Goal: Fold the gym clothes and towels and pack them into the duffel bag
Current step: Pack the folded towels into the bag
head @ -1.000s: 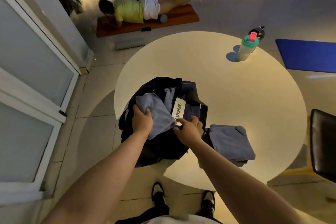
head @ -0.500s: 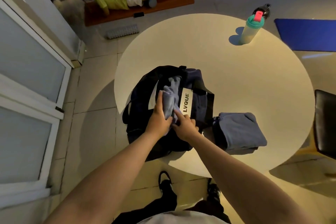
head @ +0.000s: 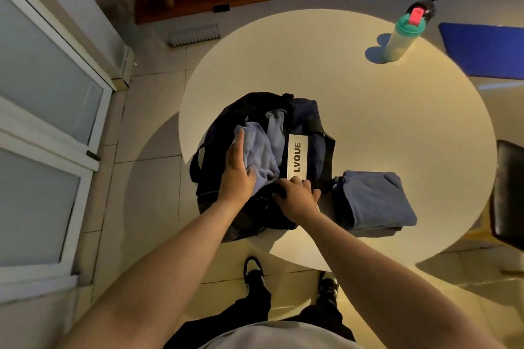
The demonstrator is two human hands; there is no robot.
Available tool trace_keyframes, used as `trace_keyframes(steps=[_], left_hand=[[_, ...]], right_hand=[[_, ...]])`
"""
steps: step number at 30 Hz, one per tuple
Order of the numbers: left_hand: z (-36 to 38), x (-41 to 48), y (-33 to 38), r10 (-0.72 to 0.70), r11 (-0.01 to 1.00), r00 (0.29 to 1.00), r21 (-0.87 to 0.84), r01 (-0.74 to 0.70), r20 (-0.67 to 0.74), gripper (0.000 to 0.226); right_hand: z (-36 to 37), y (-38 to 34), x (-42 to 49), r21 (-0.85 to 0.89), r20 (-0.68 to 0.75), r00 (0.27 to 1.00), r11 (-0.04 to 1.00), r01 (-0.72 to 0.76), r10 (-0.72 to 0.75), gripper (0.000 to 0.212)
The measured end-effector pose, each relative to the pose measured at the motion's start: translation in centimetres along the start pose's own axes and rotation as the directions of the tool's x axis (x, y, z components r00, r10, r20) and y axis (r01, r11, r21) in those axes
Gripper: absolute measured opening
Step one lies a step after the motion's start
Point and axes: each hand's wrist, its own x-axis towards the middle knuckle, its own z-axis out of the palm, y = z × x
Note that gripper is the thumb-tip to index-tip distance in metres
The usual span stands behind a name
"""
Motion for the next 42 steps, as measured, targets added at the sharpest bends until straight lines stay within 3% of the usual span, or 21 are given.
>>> trace_keyframes(steps=[3,6,9,11,13,15,19,23,25,26,28,31,32,34,37,42], left_hand=[[1.4,0.0,0.9,0.041,0.999,0.999,-0.029,-0.040,0.032,0.089],[2.5,0.3,3.1,0.055,0.989,0.992,-0.129,-0.070,-0.112,0.075],[3.8,0.6,5.2,-0.082,0.948,0.986,-0.317,0.031,-0.147,0.069],[4.9,0.5,6.0,-0.221,0.900,0.975,-0.381,0.212,0.020,0.064],[6.0,0.0,6.0,-0.326,0.888,0.918,-0.260,0.379,0.225,0.067],[6.4,-0.3,5.5,-0.405,0.894,0.850,-0.051,0.446,0.338,0.072],[5.3,-0.6,5.1,-0.404,0.878,0.840,0.411,0.245,0.363,0.060],[3.9,-0.8,6.0,-0.344,0.821,0.822,0.571,0.028,0.454,0.041],[3.7,-1.1,5.8,-0.334,0.843,0.829,0.535,0.051,0.449,0.037],[3.6,-1.2,5.5,-0.308,0.865,0.868,0.494,0.085,0.390,0.034],[3.5,-1.4,4.7,-0.169,0.892,0.970,0.445,0.074,0.177,0.032],[3.9,-0.7,3.8,0.046,0.874,0.998,0.485,-0.019,-0.044,0.041],[4.1,-0.1,3.6,0.047,0.852,0.998,0.522,-0.019,-0.040,0.045],[4.4,1.0,3.6,-0.095,0.828,0.992,0.560,0.030,0.087,0.059],[5.5,1.8,3.4,-0.320,0.790,0.910,0.605,0.103,0.263,0.073],[5.1,0.9,4.4,-0.375,0.776,0.884,0.615,0.136,0.278,0.067]], right_hand=[[-0.5,0.9,-0.6,0.238,-0.147,0.989,0.969,0.063,-0.028,0.021],[-0.8,2.0,-2.1,0.486,-0.293,0.956,0.862,0.144,0.005,0.018],[-1.3,2.7,-2.8,0.474,-0.420,0.907,0.853,0.220,0.000,0.017],[-1.5,2.9,-2.9,0.421,-0.470,0.882,0.868,0.264,-0.040,0.016],[-1.5,2.9,-2.8,0.435,-0.453,0.891,0.862,0.258,-0.038,0.015],[-1.4,2.8,-2.9,0.490,-0.412,0.911,0.843,0.223,-0.002,0.015],[-1.9,3.1,-2.5,0.577,-0.350,0.933,0.803,0.148,0.079,0.013],[-3.3,2.8,-1.6,0.650,-0.255,0.958,0.756,0.072,0.128,0.019],[-3.6,2.8,-1.1,0.632,-0.172,0.978,0.775,0.015,0.120,0.027],[-3.7,2.8,-0.7,0.601,-0.141,0.984,0.799,-0.004,0.111,0.031],[-3.9,2.8,-0.1,0.485,-0.100,0.990,0.873,-0.040,0.101,0.035],[-4.5,2.7,0.5,0.265,-0.060,0.992,0.960,-0.089,0.109,0.037],[-4.7,2.7,0.6,0.236,-0.054,0.992,0.966,-0.100,0.116,0.039],[-4.8,2.6,0.8,0.198,-0.037,0.992,0.974,-0.108,0.117,0.041],[-4.7,2.1,1.2,0.156,0.027,0.993,0.981,-0.115,0.112,0.048],[-4.4,2.3,2.3,0.021,0.023,0.992,0.992,-0.126,0.126,0.065]])
